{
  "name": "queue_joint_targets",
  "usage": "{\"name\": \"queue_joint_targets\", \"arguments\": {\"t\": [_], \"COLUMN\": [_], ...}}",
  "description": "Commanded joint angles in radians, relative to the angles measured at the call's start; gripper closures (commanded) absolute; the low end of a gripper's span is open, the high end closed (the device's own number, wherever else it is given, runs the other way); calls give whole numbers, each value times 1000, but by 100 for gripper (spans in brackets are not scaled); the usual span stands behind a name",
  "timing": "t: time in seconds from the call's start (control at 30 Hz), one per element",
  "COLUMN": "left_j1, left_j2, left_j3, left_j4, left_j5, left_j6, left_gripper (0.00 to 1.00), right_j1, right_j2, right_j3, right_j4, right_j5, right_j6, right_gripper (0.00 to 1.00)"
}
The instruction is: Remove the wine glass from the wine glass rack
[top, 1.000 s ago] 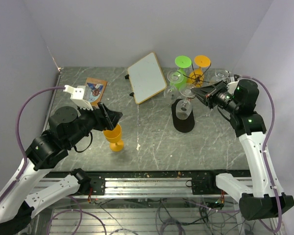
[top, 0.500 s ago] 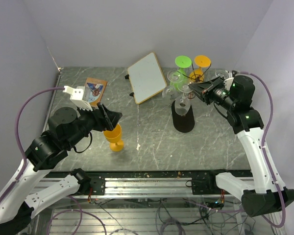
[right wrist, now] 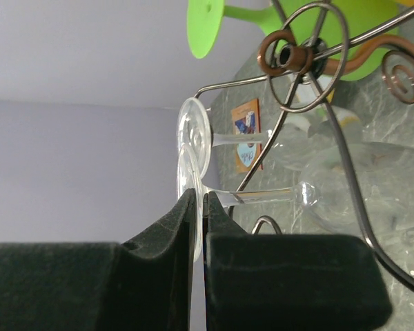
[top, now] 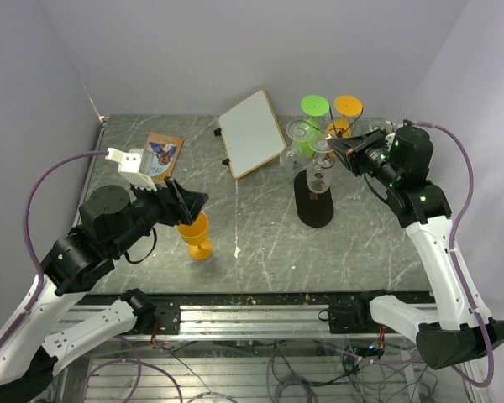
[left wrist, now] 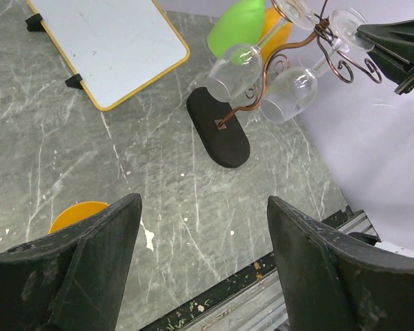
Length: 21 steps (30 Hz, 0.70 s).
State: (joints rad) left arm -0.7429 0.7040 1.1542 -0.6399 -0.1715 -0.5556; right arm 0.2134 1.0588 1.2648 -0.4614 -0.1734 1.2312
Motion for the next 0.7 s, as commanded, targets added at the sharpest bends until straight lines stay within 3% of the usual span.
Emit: {"name": "queue_joint_targets", "arguments": {"t": [0.0, 0.67], "left_j1": [4, 4], "left_j2": [-9, 9], "left_j3": [-8, -6], "left_j4": [29, 53], "left_j5": [6, 35], "left_j6": [1, -17], "left_gripper": [16, 16], "right_j1": [5, 6], "right_j2": [-25, -168], "right_j3": [37, 13], "right_j4": [1, -95], "right_j5": [90, 213], "right_j6": [3, -37], "right_gripper": [100, 100]}}
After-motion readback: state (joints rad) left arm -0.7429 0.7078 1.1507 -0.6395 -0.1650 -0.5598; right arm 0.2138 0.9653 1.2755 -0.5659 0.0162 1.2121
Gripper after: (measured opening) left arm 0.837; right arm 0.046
